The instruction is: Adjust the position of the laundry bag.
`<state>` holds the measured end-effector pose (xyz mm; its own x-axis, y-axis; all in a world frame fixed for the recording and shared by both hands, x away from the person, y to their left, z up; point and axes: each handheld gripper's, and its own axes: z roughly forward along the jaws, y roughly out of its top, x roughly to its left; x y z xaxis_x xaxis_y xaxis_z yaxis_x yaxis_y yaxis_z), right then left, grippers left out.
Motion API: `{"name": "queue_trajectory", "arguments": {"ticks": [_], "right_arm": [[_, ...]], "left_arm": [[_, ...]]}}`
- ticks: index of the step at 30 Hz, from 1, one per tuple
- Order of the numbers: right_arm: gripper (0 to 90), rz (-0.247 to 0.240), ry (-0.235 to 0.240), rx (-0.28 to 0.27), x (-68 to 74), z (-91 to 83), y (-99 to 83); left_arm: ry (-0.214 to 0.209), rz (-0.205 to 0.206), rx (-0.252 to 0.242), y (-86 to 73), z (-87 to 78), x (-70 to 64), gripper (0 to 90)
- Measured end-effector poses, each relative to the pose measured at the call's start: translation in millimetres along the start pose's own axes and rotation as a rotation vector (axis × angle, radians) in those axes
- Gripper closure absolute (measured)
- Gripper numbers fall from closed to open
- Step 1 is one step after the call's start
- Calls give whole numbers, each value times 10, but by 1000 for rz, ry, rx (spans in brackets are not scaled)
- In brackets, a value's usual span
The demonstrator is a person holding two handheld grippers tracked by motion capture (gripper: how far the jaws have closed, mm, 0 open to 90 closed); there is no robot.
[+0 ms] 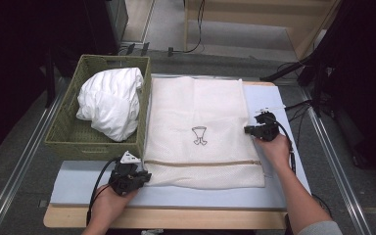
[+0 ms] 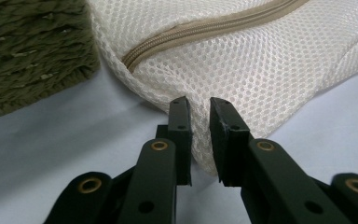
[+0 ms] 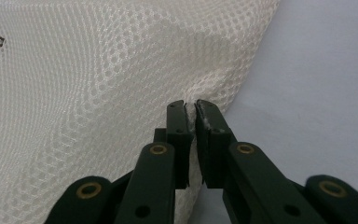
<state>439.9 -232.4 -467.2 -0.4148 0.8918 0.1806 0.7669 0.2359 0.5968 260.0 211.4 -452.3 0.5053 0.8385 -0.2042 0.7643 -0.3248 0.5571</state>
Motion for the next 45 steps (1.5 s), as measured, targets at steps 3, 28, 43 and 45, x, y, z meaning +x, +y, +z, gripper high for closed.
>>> {"name": "queue_trajectory", "arguments": {"ticks": [3, 28, 43, 45], "right_arm": [[868, 13, 14, 4, -25, -8, 8], [879, 65, -10, 13, -227, -250, -133], [871, 103, -43, -1, -419, -418, -326], [868, 109, -46, -1, -427, -429, -335]], "left_arm": [[-26, -14, 6, 7, 1, 28, 837], [-95, 84, 46, 174, 33, -105, 865], [-163, 154, 72, 244, 152, -306, 861], [-169, 162, 76, 249, 157, -317, 860]]}}
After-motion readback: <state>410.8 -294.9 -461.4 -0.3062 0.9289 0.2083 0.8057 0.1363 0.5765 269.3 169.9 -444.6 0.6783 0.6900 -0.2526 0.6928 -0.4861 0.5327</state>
